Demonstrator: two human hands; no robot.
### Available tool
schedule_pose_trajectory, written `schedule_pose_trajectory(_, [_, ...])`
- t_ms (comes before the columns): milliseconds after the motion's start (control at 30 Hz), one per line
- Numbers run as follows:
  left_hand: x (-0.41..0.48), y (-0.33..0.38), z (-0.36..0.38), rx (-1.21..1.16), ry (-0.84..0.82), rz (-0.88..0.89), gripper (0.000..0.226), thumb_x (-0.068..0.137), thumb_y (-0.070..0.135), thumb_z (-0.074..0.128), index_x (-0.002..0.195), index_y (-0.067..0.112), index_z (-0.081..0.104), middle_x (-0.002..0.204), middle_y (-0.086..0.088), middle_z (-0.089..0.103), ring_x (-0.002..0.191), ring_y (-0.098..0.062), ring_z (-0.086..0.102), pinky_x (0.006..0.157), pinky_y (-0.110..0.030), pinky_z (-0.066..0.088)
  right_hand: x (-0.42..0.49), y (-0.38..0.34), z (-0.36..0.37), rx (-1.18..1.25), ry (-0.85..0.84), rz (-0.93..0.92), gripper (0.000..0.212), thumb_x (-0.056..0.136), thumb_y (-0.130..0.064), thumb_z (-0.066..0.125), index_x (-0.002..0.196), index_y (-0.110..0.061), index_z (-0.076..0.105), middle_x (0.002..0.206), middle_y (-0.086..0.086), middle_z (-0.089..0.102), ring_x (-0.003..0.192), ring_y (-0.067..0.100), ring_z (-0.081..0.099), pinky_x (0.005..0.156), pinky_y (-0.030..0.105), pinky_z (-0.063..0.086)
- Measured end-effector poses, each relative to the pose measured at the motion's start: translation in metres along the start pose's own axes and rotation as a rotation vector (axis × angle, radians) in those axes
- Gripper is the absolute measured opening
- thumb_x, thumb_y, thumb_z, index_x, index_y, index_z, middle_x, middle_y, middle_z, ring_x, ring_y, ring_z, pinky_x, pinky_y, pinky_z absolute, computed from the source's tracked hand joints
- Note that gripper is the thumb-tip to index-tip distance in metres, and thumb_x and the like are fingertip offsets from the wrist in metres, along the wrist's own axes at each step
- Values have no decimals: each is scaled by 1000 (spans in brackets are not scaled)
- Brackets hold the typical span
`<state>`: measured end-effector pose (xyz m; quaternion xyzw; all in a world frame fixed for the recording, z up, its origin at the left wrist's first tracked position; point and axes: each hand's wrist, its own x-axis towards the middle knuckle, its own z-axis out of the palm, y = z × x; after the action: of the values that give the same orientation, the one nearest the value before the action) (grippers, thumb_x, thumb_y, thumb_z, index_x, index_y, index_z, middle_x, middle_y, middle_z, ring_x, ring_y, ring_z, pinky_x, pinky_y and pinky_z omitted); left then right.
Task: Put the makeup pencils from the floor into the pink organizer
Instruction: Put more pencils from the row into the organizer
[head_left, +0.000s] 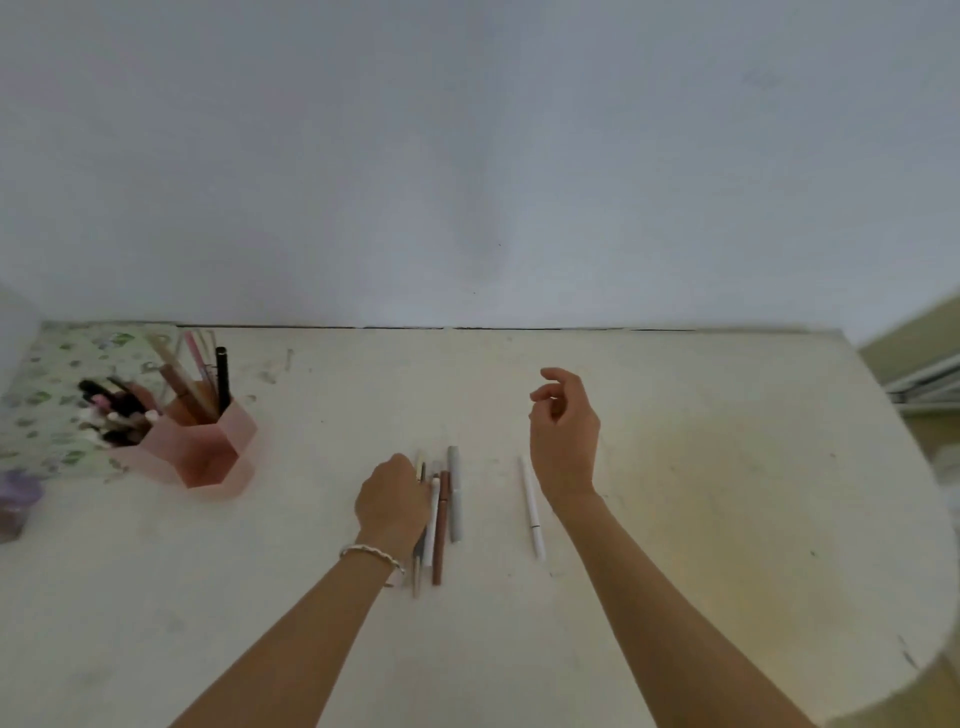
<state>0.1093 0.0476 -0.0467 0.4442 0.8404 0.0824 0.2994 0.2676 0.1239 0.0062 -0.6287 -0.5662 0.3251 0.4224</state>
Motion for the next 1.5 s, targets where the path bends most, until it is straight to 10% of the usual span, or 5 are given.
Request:
schedule_pose_trajectory(300, [2, 9, 0, -25, 34, -40, 26, 94, 30, 60, 108, 9, 56, 108, -10, 65, 98, -29, 63, 79, -36, 52, -4, 30, -17, -8, 5, 89, 42, 86, 2, 45, 105, -33, 56, 82, -11, 64, 52, 2, 50, 50, 14, 43])
schedule_pose_trajectory(567, [23, 12, -50, -544, 144, 118, 20, 90, 15, 69, 104, 13, 54, 86, -3, 64, 79, -25, 65, 69, -29, 52, 2, 39, -14, -198, -82, 71, 29, 89, -4, 49, 110, -21, 59, 73, 0, 63, 51, 8, 48, 52, 18, 41])
schedule_pose_trajectory(900, [22, 23, -120, -681, 522, 341, 35, 89, 14, 67, 119, 27, 56, 79, 17, 61, 72, 3, 61, 67, -6, 42, -15, 51, 12, -782, -499, 51, 36, 87, -7, 50, 123, -14, 50, 112, 9, 56, 101, 28, 60, 78, 31, 46])
schedule_pose_trajectory(1200, [17, -69, -209, -614, 941, 278, 50, 91, 12, 65, 133, 34, 47, 95, 4, 62, 80, -7, 64, 69, -2, 48, 14, -88, 95, 29, -104, -327, 23, 84, -2, 59, 104, -13, 60, 93, 2, 60, 71, 12, 58, 68, 16, 45])
schedule_pose_trajectory(1500, [24, -119, -191, -140, 870, 179, 30, 89, 14, 65, 113, 23, 49, 89, -1, 64, 78, -22, 62, 68, -30, 45, -27, -143, 167, 273, -261, -466, 27, 92, -5, 55, 115, -19, 52, 93, 0, 61, 81, 15, 62, 77, 28, 53])
